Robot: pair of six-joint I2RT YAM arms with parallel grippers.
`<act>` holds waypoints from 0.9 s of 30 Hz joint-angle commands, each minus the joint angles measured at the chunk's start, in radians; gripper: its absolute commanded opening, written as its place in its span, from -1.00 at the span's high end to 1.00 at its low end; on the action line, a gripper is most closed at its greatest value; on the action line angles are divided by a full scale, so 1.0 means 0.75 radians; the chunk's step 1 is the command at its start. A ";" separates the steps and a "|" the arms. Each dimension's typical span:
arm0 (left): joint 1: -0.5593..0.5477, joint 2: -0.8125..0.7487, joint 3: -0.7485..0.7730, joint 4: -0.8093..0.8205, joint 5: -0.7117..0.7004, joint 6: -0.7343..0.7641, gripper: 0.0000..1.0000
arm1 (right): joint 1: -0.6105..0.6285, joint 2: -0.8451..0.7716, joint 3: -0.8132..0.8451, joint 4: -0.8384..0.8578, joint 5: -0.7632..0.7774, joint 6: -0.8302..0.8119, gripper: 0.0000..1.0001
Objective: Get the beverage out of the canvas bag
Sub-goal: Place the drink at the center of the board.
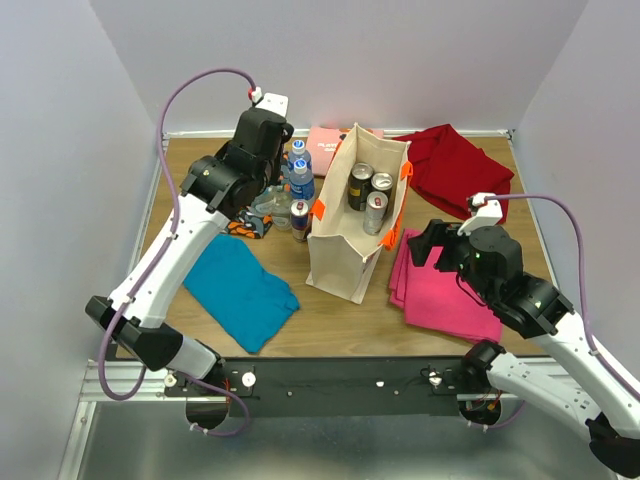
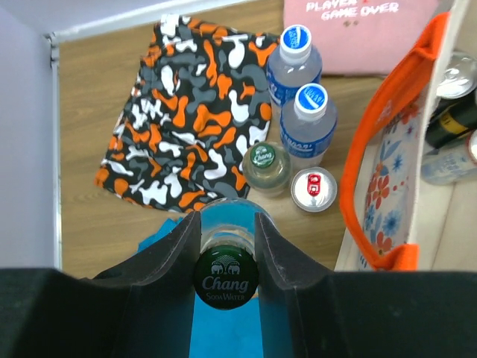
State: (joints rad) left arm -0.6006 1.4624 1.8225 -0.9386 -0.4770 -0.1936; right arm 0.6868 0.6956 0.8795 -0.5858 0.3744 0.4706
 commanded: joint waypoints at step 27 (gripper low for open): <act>0.181 -0.056 -0.702 0.761 0.299 -0.155 1.00 | -0.002 0.032 0.012 0.018 -0.006 -0.006 -1.00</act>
State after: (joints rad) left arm -0.4812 1.4391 1.2831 -0.5407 -0.2840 -0.3004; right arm 0.6868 0.7158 0.8795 -0.5854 0.3744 0.4702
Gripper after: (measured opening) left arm 0.403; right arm 0.997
